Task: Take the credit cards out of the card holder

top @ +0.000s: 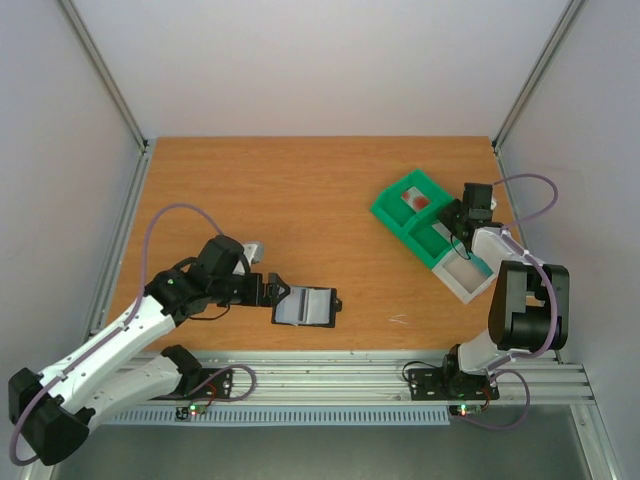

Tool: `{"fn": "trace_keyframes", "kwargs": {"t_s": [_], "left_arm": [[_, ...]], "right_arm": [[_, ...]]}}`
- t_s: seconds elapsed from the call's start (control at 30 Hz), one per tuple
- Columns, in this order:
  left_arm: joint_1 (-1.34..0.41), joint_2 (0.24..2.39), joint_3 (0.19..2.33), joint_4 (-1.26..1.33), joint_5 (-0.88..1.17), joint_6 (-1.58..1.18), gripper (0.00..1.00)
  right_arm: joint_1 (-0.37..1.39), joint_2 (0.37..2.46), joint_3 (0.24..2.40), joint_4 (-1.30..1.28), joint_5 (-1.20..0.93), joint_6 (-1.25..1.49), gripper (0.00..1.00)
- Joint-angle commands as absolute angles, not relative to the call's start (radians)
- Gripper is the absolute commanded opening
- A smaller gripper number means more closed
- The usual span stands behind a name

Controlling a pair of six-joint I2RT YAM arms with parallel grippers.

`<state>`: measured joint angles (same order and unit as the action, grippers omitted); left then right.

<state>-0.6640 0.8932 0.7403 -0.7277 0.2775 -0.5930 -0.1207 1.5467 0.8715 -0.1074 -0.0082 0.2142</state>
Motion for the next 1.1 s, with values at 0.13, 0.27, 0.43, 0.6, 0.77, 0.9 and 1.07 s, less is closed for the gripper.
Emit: {"fn": "trace_keyframes", "kwargs": {"t_s": [0.13,0.27,0.43,0.6,0.77,0.9,1.07], "left_arm": [[-0.657,0.875,0.775,-0.756,0.246,-0.565,0.99],[-0.656,0.900,0.780,-0.774,0.248,-0.554,0.99],[-0.655,0.919,0.810,-0.798,0.259,-0.548,0.99],[-0.648,0.961,0.812,-0.798,0.265,-0.551,0.99],[-0.621,0.998,0.793,-0.788,0.272,-0.566,0.99],[-0.588,1.001,0.745,-0.731,0.299,-0.595,0.97],[-0.569,1.025,0.651,-0.550,0.360,-0.677,0.93]], "right_arm": [[-0.127,1.564,0.929,-0.198,0.093,0.258,0.08],[-0.127,1.561,0.986,-0.317,0.131,0.280,0.21],[-0.127,1.557,1.027,-0.406,0.150,0.293,0.26],[-0.121,1.512,1.068,-0.491,0.104,0.285,0.28],[-0.101,1.441,1.074,-0.592,-0.015,0.259,0.32],[-0.084,1.336,0.996,-0.610,-0.136,0.238,0.36],[-0.051,1.222,0.891,-0.611,-0.269,0.202,0.38]]}}
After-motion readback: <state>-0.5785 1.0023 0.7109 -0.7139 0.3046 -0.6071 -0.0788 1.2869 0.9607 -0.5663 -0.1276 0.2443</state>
